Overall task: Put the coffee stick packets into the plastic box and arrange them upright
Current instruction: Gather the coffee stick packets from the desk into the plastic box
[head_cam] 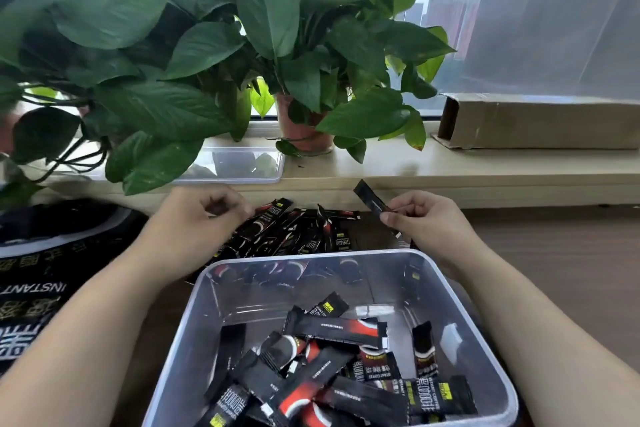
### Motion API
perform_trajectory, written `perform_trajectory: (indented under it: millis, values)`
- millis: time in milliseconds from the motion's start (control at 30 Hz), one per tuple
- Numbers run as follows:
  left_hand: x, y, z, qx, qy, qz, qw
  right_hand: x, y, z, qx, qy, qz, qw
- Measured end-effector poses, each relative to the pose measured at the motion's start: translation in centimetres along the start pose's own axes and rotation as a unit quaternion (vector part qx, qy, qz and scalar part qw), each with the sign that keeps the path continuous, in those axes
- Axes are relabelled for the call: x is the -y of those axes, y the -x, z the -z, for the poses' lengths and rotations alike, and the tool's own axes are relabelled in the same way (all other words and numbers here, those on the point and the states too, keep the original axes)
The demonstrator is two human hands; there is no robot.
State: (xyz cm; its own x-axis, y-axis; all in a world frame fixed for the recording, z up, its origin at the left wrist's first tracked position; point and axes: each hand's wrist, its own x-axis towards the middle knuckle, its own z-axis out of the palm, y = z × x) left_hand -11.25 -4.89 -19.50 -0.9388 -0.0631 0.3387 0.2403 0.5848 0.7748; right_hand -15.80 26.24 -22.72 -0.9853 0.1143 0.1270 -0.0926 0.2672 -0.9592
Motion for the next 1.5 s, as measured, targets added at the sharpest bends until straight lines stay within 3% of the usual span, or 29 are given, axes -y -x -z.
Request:
perform_trajectory:
  millis: [233, 300, 433, 500, 633, 733, 900, 1067, 1233, 1400, 1500]
  values:
    - [2.9, -0.5, 0.1, 0.137, -0.185, -0.049, 0.972, 0.9, 0.3, 1.1, -0.036, -0.016, 0.064, 0.997]
    - [3.4, -0.7, 0.4, 0.184, -0.192, -0.036, 0.963, 2.0, 0.8, 1.9, -0.031, -0.053, 0.091, 0.994]
    - [4.0, -0.8, 0.3, 0.171, -0.172, -0.025, 0.970, 5.9, 2.8, 3.7, -0.009, -0.107, 0.171, 0.979]
    - [3.6, -0.7, 0.0, 0.163, -0.177, -0.024, 0.970, 7.6, 4.4, 4.2, 0.051, -0.105, 0.215, 0.970]
    - [3.4, -0.4, -0.2, 0.127, -0.169, -0.045, 0.976, 9.7, 7.3, 3.5, 0.259, -0.014, 0.283, 0.923]
    - [3.4, -0.5, -0.1, 0.098, -0.178, -0.050, 0.978, 10.3, 8.6, 2.3, 0.349, 0.083, 0.247, 0.900]
    - [3.3, -0.8, -0.3, 0.057, -0.182, -0.029, 0.981, 9.8, 9.1, 0.3, 0.389, 0.173, 0.201, 0.882]
    - [3.3, -0.8, -0.3, 0.048, -0.145, -0.018, 0.988, 8.9, 8.6, 0.1, 0.389, 0.100, 0.141, 0.905]
    - [3.0, -0.7, -0.2, 0.017, -0.132, -0.021, 0.991, 8.2, 7.5, 0.1, 0.339, 0.010, 0.143, 0.930]
    - [2.4, -0.4, 0.1, -0.014, -0.147, -0.022, 0.989, 7.5, 6.9, 0.2, 0.346, -0.045, 0.131, 0.928]
    - [1.9, -0.3, 0.4, -0.037, -0.137, -0.037, 0.989, 7.5, 6.5, 0.4, 0.300, -0.112, 0.141, 0.937]
